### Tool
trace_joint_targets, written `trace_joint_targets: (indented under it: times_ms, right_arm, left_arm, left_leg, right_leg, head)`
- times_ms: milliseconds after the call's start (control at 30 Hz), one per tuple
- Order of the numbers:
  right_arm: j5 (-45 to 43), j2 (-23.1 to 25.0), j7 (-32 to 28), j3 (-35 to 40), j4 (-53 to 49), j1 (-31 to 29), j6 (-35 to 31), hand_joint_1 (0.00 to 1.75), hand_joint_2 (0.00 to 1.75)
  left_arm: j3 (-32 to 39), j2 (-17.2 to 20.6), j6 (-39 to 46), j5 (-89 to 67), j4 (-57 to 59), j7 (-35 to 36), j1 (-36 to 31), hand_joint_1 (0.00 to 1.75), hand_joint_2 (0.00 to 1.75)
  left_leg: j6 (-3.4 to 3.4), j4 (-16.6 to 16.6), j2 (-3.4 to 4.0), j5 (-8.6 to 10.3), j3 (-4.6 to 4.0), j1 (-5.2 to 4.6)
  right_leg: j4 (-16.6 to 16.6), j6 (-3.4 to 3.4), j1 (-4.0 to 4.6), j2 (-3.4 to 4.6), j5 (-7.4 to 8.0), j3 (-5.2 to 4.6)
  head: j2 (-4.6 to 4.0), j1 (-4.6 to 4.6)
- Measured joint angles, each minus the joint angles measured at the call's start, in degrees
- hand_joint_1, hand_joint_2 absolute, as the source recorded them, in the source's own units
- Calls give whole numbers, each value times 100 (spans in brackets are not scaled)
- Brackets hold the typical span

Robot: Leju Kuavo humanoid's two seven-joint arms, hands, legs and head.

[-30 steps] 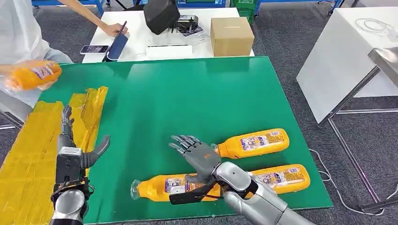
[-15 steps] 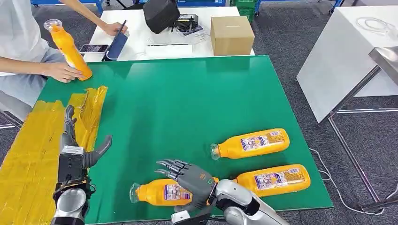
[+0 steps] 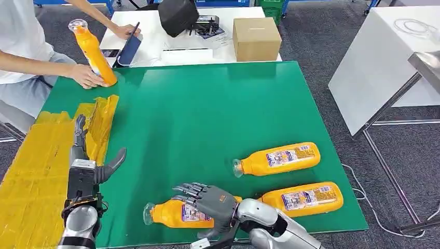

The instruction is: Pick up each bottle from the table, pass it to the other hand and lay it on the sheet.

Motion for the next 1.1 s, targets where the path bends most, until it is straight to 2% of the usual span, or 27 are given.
trace_joint_targets:
  times_ms: [567,900,1100]
  right_arm:
    - [673,-746,605,706,341,-642,184,0,175]
    - [1156,-901,1045,820,371,-673,-103,0,175]
    - [1659,-754,1436,566,343,-405,-534,0,175]
  left_arm:
    - [-20,0,0,157,98,-31,-8,0,175]
    - [-18,0,20,166,98,-31,40,0,175]
    - [-15,0,15,164,37,22,160,0,175]
  left_leg:
    - [1,2,0,0,-3,-3]
    - [1,1,0,0,-2,-1]
    - [1,1,0,1,1,-2]
  right_leg:
    - [0,3,-3,0,2,-2]
    - [-1,2,-1,0,2,0]
    - [-1,2,-2,0,2,3]
  head:
    - [0,0]
    - [0,0]
    - [0,2]
